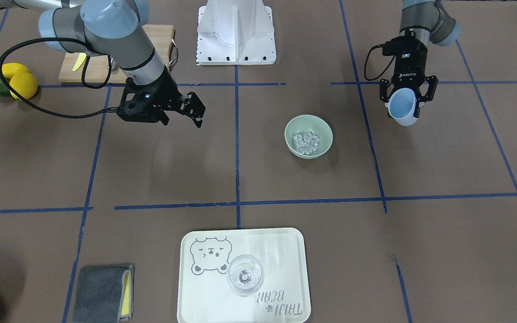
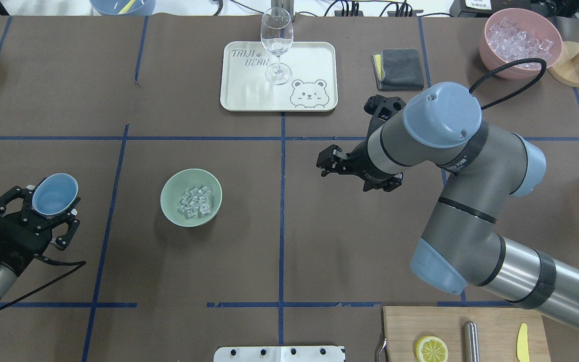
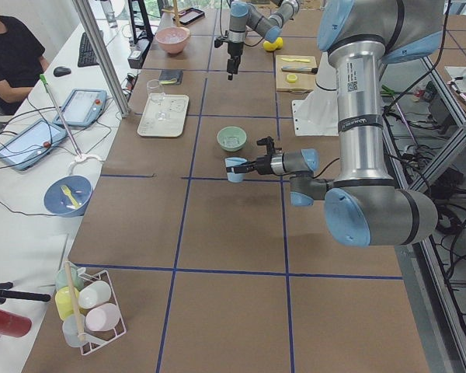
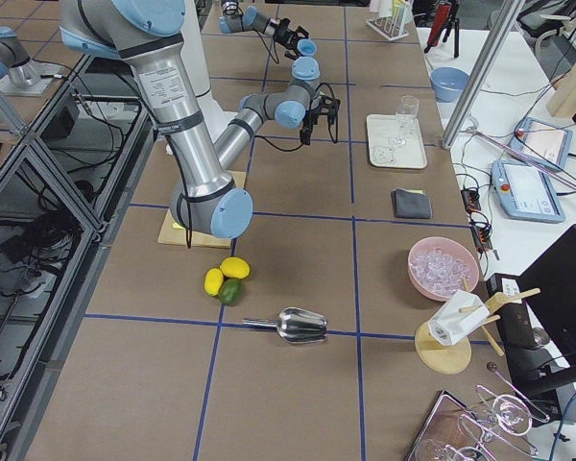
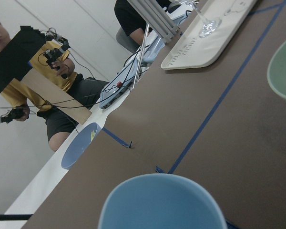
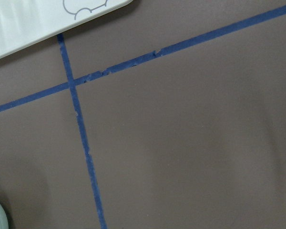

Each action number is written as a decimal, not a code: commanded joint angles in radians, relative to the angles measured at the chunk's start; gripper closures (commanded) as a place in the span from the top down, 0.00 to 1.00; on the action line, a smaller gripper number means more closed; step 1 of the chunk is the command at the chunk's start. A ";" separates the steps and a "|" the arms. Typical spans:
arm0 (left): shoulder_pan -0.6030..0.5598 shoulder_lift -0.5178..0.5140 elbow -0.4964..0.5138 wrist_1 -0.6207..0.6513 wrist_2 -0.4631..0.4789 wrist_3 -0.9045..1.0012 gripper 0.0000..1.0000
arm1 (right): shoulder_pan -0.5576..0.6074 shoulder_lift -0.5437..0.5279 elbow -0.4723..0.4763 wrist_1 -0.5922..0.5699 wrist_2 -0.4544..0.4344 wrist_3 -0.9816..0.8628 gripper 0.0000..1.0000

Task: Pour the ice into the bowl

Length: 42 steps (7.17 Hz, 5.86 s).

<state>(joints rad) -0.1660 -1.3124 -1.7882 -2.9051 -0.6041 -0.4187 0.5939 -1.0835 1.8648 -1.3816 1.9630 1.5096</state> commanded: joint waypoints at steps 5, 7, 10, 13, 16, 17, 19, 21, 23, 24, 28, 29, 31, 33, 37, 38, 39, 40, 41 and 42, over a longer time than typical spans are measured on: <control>-0.105 0.002 0.098 -0.042 0.000 -0.573 0.00 | -0.164 0.132 -0.070 0.004 -0.154 0.124 1.00; -0.110 -0.022 0.182 -0.046 0.000 -0.722 0.00 | -0.225 0.157 -0.081 0.006 -0.223 0.152 1.00; -0.125 -0.039 0.243 -0.045 0.001 -0.749 0.00 | -0.276 0.227 -0.140 0.007 -0.295 0.173 1.00; -0.139 -0.036 0.257 -0.045 0.000 -0.739 0.00 | -0.276 0.328 -0.306 0.094 -0.323 0.169 1.00; -0.142 -0.038 0.268 -0.049 0.000 -0.738 1.00 | -0.253 0.404 -0.398 0.099 -0.325 0.159 1.00; -0.142 -0.036 0.270 -0.051 0.000 -0.738 1.00 | -0.249 0.484 -0.505 0.099 -0.323 0.159 1.00; -0.144 -0.034 0.260 -0.051 0.000 -0.733 1.00 | -0.240 0.517 -0.567 0.101 -0.320 0.150 1.00; -0.145 -0.031 0.253 -0.051 -0.003 -0.729 1.00 | -0.236 0.533 -0.599 0.101 -0.320 0.150 1.00; -0.162 -0.028 0.247 -0.061 -0.037 -0.700 1.00 | -0.236 0.550 -0.647 0.101 -0.316 0.149 0.93; -0.170 -0.022 0.234 -0.063 -0.048 -0.687 1.00 | -0.238 0.550 -0.657 0.102 -0.312 0.149 0.88; -0.279 -0.022 0.162 -0.063 -0.166 -0.543 1.00 | -0.240 0.551 -0.667 0.102 -0.303 0.149 0.00; -0.296 -0.022 0.159 -0.063 -0.175 -0.532 1.00 | -0.240 0.559 -0.664 0.102 -0.303 0.141 0.00; -0.355 -0.022 0.119 -0.063 -0.235 -0.467 1.00 | -0.220 0.565 -0.626 0.101 -0.268 0.135 0.00; -0.485 -0.039 0.112 -0.062 -0.383 -0.321 1.00 | -0.175 0.545 -0.529 0.086 -0.186 0.135 0.00; -0.774 -0.134 0.121 0.092 -0.751 -0.022 1.00 | -0.060 0.248 -0.146 -0.055 -0.132 0.051 0.00; -0.832 -0.163 0.121 0.136 -0.837 -0.043 1.00 | -0.018 0.182 -0.092 -0.069 -0.110 -0.015 0.00; -0.890 -0.188 0.115 0.252 -0.971 0.000 1.00 | 0.024 0.115 -0.049 -0.068 -0.089 -0.091 0.00; -0.993 -0.264 0.119 0.391 -1.094 0.182 1.00 | 0.062 0.065 -0.039 -0.066 -0.064 -0.162 0.00; -1.041 -0.296 0.121 0.523 -1.105 0.327 1.00 | 0.101 0.013 -0.038 -0.059 -0.050 -0.227 0.00; -1.062 -0.318 0.121 0.635 -1.141 0.342 1.00 | 0.131 -0.049 -0.035 -0.050 -0.047 -0.296 0.00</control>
<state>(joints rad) -1.1844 -1.5956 -1.6683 -2.4105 -1.6968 -0.1524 0.6834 -1.0596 1.8237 -1.4406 1.9053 1.2985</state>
